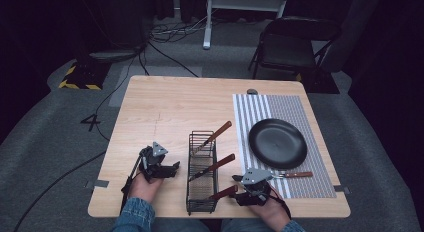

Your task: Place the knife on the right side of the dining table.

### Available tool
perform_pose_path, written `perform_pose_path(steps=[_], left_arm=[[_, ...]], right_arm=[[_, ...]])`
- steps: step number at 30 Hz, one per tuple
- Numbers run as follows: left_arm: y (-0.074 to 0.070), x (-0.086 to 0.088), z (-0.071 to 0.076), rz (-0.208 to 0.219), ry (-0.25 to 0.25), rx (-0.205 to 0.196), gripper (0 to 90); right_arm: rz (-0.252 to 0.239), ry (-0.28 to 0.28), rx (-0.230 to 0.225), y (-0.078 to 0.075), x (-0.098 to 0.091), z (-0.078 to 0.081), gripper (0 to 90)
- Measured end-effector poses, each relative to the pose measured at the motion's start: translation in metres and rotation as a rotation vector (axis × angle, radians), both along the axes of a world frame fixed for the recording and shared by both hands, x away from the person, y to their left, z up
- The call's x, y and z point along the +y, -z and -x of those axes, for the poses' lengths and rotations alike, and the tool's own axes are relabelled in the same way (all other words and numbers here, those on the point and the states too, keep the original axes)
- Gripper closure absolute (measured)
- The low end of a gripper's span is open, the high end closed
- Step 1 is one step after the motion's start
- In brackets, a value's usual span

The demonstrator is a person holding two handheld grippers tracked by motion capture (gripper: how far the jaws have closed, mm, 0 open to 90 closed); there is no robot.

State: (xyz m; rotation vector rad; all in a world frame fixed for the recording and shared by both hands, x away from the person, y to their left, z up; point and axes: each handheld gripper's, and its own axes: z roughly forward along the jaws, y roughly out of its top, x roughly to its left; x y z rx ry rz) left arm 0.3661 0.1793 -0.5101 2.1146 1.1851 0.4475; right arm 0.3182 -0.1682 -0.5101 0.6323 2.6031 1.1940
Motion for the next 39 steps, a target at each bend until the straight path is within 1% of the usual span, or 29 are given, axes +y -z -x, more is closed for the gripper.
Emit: perform_pose_path(steps=[5, 6, 8, 10, 11, 12, 13, 16, 17, 19, 20, 21, 23, 24, 25, 26, 27, 29, 31, 33, 34, 36, 38, 39], left_arm=[[0.0, 0.0, 0.0, 0.001, 0.0, 0.0, 17.1], [0.0, 0.0, 0.0, 0.001, 0.0, 0.0, 17.2], [0.0, 0.0, 0.0, 0.001, 0.001, 0.0, 17.1], [0.0, 0.0, 0.0, 0.002, 0.0, 0.001, 17.1], [0.0, 0.0, 0.0, 0.002, 0.001, 0.0, 17.1], [0.0, 0.0, 0.0, -0.001, 0.003, 0.002, 17.1], [0.0, 0.0, 0.0, -0.001, 0.003, 0.002, 17.1], [0.0, 0.0, 0.0, 0.0, 0.004, -0.001, 17.1], [0.0, 0.001, 0.0, -0.001, 0.003, -0.002, 17.1], [0.0, 0.001, 0.001, -0.001, 0.005, -0.002, 17.1], [0.0, 0.002, 0.002, -0.001, 0.007, 0.003, 17.1], [0.0, 0.002, 0.002, 0.001, 0.007, -0.001, 17.1], [0.0, 0.003, 0.003, -0.001, 0.01, -0.003, 17.1], [0.0, 0.003, 0.003, -0.004, 0.011, -0.004, 17.1], [0.0, 0.003, 0.004, -0.003, 0.01, -0.003, 17.1], [0.0, 0.003, 0.004, -0.001, 0.008, -0.001, 17.1], [0.0, 0.004, 0.004, 0.001, 0.006, -0.001, 17.1], [0.0, 0.005, 0.006, 0.002, -0.001, -0.002, 17.1], [0.0, 0.008, 0.008, -0.002, -0.008, -0.003, 17.2], [0.0, 0.011, 0.01, 0.005, -0.018, -0.002, 17.5], [0.0, 0.012, 0.01, 0.003, -0.021, -0.001, 17.5], [0.0, 0.014, 0.011, 0.001, -0.02, -0.001, 17.4], [0.0, 0.014, 0.011, 0.004, -0.018, 0.002, 17.4], [0.0, 0.014, 0.011, 0.004, -0.019, 0.0, 17.4]], right_arm=[[0.004, -0.008, 0.0, 0.0, 0.0, 0.0, 39.2], [0.005, -0.006, 0.006, -0.001, 0.0, 0.0, 39.4], [0.016, -0.007, 0.027, -0.004, 0.0, -0.002, 41.9], [0.014, -0.009, 0.03, -0.011, -0.001, -0.004, 42.7], [0.007, -0.005, 0.029, -0.016, -0.002, -0.006, 42.7], [-0.001, 0.003, 0.011, -0.029, -0.005, -0.01, 42.8], [-0.001, 0.003, 0.011, -0.029, -0.005, -0.01, 42.8], [-0.004, 0.018, -0.027, -0.051, -0.01, -0.017, 42.6], [-0.01, 0.025, -0.036, -0.06, -0.012, -0.021, 42.5], [-0.019, 0.043, -0.046, -0.074, -0.016, -0.028, 42.5], [-0.04, 0.062, -0.033, -0.083, -0.019, -0.036, 42.5], [-0.04, 0.062, -0.033, -0.083, -0.019, -0.036, 42.5], [-0.074, 0.081, -0.004, -0.095, -0.023, -0.048, 42.7], [-0.078, 0.09, 0.003, -0.098, -0.023, -0.051, 42.8], [-0.088, 0.097, 0.014, -0.106, -0.024, -0.058, 44.9], [-0.094, 0.1, 0.026, -0.11, -0.024, -0.062, 46.9], [-0.094, 0.1, 0.026, -0.11, -0.024, -0.062, 46.9], [-0.103, 0.107, 0.054, -0.119, -0.023, -0.066, 50.5], [-0.106, 0.103, 0.053, -0.128, -0.019, -0.069, 51.7], [-0.092, 0.097, 0.046, -0.139, -0.013, -0.074, 53.4], [-0.092, 0.097, 0.046, -0.139, -0.013, -0.074, 53.4], [-0.093, 0.096, 0.052, -0.144, -0.01, -0.077, 54.7], [-0.101, 0.097, 0.071, -0.152, -0.005, -0.083, 57.0], [-0.101, 0.097, 0.071, -0.152, -0.005, -0.083, 57.0]])
